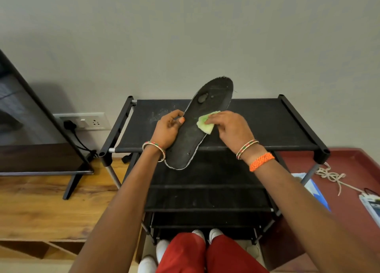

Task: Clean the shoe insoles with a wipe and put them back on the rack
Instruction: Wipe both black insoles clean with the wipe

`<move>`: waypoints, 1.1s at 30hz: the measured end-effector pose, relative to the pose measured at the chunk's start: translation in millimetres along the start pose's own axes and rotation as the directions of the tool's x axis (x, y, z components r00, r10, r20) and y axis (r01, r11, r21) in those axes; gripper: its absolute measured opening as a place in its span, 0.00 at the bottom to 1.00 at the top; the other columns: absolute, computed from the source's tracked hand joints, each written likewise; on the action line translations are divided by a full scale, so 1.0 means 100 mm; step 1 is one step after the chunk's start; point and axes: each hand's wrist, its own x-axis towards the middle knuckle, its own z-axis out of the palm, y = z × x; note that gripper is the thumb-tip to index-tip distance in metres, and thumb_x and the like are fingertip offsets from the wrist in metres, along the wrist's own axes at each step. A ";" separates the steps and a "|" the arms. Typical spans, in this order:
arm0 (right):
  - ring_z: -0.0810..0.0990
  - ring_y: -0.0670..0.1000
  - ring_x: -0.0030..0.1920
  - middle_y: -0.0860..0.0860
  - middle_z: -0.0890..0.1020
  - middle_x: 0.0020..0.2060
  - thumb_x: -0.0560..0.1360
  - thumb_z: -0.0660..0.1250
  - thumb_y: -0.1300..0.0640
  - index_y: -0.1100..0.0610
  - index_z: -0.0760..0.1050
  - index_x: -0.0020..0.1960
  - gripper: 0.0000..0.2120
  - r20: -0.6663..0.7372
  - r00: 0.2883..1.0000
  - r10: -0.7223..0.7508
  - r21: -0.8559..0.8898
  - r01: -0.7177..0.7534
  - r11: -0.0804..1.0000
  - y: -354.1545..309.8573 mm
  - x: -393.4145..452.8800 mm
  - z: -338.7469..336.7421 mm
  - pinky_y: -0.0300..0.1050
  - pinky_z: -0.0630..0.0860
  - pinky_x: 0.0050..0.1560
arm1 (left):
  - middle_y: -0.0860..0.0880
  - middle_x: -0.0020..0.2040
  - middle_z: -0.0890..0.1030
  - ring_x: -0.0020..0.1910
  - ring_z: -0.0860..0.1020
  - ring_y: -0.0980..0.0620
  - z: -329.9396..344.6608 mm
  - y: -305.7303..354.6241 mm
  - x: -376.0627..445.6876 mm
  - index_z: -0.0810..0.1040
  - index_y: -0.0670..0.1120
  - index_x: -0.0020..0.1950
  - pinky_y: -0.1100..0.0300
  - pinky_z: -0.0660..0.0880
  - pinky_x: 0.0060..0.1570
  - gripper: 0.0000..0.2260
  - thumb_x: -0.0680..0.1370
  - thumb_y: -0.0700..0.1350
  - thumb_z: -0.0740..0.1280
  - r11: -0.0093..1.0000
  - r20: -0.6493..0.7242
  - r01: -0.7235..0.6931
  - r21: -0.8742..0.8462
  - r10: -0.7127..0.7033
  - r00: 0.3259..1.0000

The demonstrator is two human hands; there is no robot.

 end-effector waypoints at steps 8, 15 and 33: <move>0.83 0.54 0.50 0.53 0.85 0.46 0.65 0.64 0.70 0.56 0.84 0.47 0.17 0.191 0.867 -0.461 0.080 0.454 0.887 -0.35 -0.12 0.11 0.46 0.82 0.42 | 0.47 0.42 0.82 0.42 0.80 0.49 0.01 -0.01 0.03 0.76 0.50 0.46 0.51 0.78 0.50 0.09 0.81 0.40 0.59 0.999 0.011 -0.028 -0.036 0.028 1.000; 0.82 0.58 0.50 0.56 0.84 0.47 0.60 0.69 0.76 0.58 0.83 0.48 0.22 0.051 0.965 -0.258 -0.006 0.258 0.966 -0.23 -0.04 0.15 0.54 0.81 0.45 | 0.48 0.42 0.82 0.43 0.80 0.51 0.03 -0.03 0.05 0.76 0.54 0.44 0.54 0.78 0.48 0.11 0.81 0.41 0.60 0.998 0.004 -0.048 0.034 0.048 0.999; 0.82 0.55 0.50 0.53 0.84 0.47 0.57 0.70 0.77 0.57 0.83 0.48 0.24 -0.046 0.968 -0.247 -0.086 0.242 0.966 -0.10 -0.07 0.01 0.44 0.79 0.46 | 0.49 0.41 0.81 0.40 0.79 0.52 0.01 0.01 0.01 0.75 0.51 0.45 0.55 0.77 0.46 0.11 0.82 0.39 0.57 0.999 0.058 -0.051 -0.009 0.051 0.997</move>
